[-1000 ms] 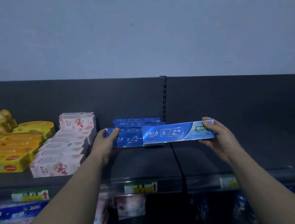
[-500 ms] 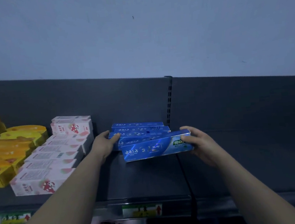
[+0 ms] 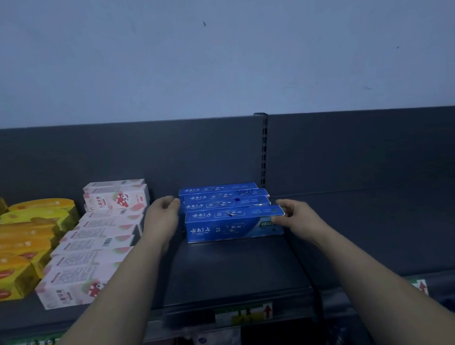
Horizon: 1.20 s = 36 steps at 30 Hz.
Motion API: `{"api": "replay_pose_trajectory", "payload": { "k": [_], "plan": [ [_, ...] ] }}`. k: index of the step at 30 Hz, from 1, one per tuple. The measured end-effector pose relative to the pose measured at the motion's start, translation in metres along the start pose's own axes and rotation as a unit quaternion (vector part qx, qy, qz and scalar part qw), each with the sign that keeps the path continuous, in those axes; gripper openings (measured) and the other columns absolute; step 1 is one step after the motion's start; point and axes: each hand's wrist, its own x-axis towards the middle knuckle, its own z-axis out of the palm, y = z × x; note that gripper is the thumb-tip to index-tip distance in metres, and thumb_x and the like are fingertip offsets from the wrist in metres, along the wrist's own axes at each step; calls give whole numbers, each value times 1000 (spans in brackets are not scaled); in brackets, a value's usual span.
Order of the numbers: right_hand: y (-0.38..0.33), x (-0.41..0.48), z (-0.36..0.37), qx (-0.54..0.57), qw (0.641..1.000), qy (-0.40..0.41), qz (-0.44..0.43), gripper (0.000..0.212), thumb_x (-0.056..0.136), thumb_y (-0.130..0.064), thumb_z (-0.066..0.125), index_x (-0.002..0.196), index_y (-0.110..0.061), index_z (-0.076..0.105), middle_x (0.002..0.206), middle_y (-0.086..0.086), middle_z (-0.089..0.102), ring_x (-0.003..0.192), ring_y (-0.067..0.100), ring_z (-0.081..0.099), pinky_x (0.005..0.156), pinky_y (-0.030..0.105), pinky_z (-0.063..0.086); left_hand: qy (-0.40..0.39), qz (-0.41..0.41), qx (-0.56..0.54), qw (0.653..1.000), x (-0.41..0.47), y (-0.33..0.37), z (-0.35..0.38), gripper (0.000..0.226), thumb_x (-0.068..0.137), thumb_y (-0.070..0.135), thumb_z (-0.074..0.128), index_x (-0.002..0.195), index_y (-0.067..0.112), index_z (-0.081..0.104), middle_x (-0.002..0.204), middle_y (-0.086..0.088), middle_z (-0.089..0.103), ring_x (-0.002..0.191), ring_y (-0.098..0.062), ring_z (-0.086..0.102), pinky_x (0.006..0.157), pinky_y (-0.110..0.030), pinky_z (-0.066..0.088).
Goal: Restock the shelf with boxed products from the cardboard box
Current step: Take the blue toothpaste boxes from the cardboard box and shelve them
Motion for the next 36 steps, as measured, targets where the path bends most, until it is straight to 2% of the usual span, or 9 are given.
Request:
{"api": "replay_pose_trajectory", "payload": {
  "k": [1, 3, 5, 8, 11, 20, 23, 28, 36],
  "plan": [
    [1, 1, 3, -15, 1000, 6, -1, 55, 88, -9, 67, 139, -8, 46, 107, -6, 64, 80, -7, 56, 61, 4, 44, 0, 4, -3, 1000, -3, -1, -1, 12, 95, 19, 51, 93, 20, 62, 89, 8, 55, 93, -15, 46, 73, -27, 38],
    [1, 1, 8, -43, 999, 16, -7, 53, 86, -13, 69, 136, -13, 51, 106, -4, 66, 82, 3, 62, 70, 10, 47, 1, 17, 3, 1000, -12, -1, -3, 22, 95, 18, 52, 114, 12, 61, 102, 7, 55, 98, -12, 47, 84, -25, 35],
    [2, -1, 11, -64, 998, 26, -10, 52, 83, -15, 71, 132, -15, 54, 110, -4, 68, 97, 15, 65, 85, 22, 50, -3, 17, 10, 1000, -21, -1, -6, 31, 94, 19, 54, 124, 9, 57, 107, 6, 54, 101, -10, 48, 87, -23, 32],
    [-3, -13, 12, -77, 995, 56, 8, 72, 82, -21, 73, 145, -12, 39, 136, 0, 55, 121, 16, 53, 103, 29, 41, -23, 31, 27, 999, -35, -3, -12, 29, 93, 19, 55, 121, 12, 59, 103, 7, 58, 101, -14, 54, 87, -24, 35],
    [-10, -34, 9, -108, 991, 82, 10, 74, 84, -26, 72, 147, -12, 36, 149, 4, 42, 135, 18, 41, 111, 31, 34, -41, 61, 40, 997, -49, 1, -14, 28, 92, 19, 56, 119, 12, 60, 105, 4, 63, 98, -13, 58, 85, -24, 39],
    [-1, -154, -20, -211, 966, 152, 4, 61, 92, -31, 63, 146, -17, 38, 149, -3, 40, 137, 12, 36, 101, 14, 23, -180, 170, 43, 968, -125, 16, 33, 21, 93, 21, 57, 112, 17, 64, 105, 10, 64, 94, 0, 57, 72, 0, 38],
    [16, -205, -38, -241, 953, 183, 28, 60, 93, -30, 61, 146, -16, 38, 149, -3, 41, 137, 12, 35, 101, 11, 21, -249, 194, 23, 949, -167, 18, 68, 22, 93, 18, 57, 113, 14, 65, 105, 7, 65, 95, -4, 60, 78, -8, 40],
    [52, -299, -81, -289, 922, 239, 100, 57, 92, -29, 61, 144, -15, 40, 146, 1, 45, 135, 16, 39, 108, 22, 27, -360, 212, 8, 908, -249, 17, 124, 21, 92, 16, 59, 112, 12, 64, 107, 1, 67, 98, -10, 63, 88, -21, 46],
    [120, -478, -153, -282, 869, 315, 258, 57, 93, -32, 58, 145, -18, 40, 147, -2, 45, 135, 16, 41, 109, 27, 30, -519, 280, 76, 804, -415, -8, 222, 23, 92, 20, 59, 114, 14, 63, 111, 1, 64, 104, -13, 59, 98, -32, 45]
  ]
}}
